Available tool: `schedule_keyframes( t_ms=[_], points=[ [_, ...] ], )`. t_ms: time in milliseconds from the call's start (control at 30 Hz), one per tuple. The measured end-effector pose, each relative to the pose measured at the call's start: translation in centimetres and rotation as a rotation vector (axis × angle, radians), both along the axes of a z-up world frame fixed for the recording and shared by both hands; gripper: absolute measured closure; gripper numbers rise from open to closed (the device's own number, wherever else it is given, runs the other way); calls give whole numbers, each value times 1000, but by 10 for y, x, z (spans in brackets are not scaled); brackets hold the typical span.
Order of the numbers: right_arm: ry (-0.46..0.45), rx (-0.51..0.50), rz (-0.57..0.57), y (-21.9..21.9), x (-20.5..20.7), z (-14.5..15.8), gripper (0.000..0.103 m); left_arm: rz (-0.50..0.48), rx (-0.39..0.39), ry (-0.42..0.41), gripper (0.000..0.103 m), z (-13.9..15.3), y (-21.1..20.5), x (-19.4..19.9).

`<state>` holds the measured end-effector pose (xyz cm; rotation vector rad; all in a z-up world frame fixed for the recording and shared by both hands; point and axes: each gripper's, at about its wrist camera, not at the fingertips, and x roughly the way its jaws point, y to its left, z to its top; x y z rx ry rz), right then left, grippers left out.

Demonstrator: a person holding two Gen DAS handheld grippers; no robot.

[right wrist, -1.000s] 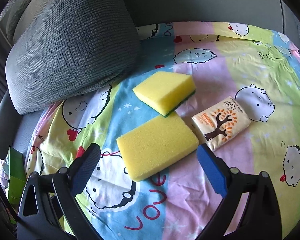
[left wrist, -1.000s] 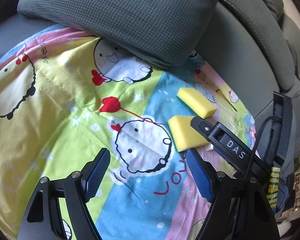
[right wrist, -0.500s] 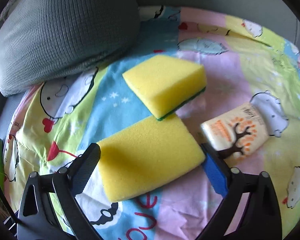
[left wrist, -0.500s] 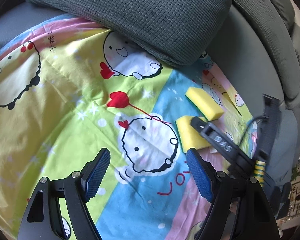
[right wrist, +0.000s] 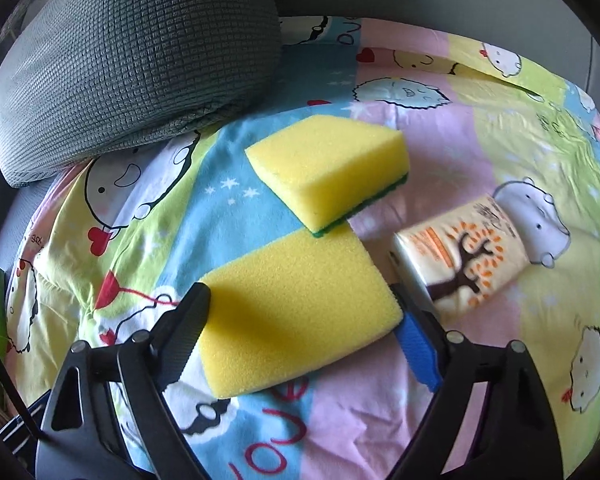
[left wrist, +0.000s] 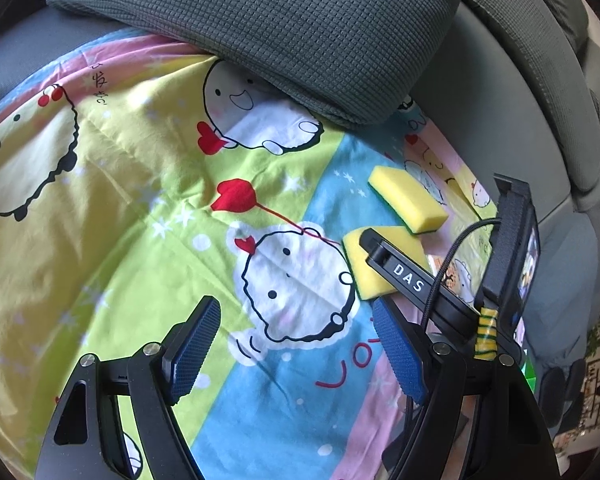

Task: Organize objects
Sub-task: 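Lower the right tool onto the larger yellow sponge and close on it, then lift the yellow sponge with the right tool and carry it toward the box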

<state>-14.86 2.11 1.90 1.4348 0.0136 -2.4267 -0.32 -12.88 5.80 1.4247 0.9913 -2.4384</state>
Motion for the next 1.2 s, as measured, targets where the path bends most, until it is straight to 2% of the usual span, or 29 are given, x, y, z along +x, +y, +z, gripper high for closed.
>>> schedule_keyframes(
  t_ms=[100,167,300,433,733,800,833,867,933,1033,1200],
  points=[
    [2,-1,-3,8,10,6,17,5,-6,-5,24,-1,0,0],
    [-1,-15,-19,18,19,12,34,4,-9,-10,24,-1,1,0],
    [-73,-78,-32,38,30,12,38,-13,-20,-17,24,-2,5,-3],
    [-91,-107,-33,50,37,9,43,-21,-31,-19,24,-2,9,-5],
    [-67,-151,-8,56,43,24,43,-48,-43,-43,24,-11,20,-15],
    [-47,-181,-22,65,41,27,40,-64,-68,-50,24,-12,23,-23],
    [-30,-205,-36,71,39,29,33,-78,-75,-45,24,-13,25,-27],
    [-18,-228,-58,78,37,30,26,-89,-65,-42,24,-15,27,-30],
    [-30,-269,-90,87,30,30,25,-97,-22,-58,24,-21,29,-32],
    [-63,-321,-73,89,25,28,25,-110,32,-70,24,-25,35,-34],
    [-96,-302,-43,71,12,16,28,-157,18,-51,24,-22,51,-42]
  ],
)
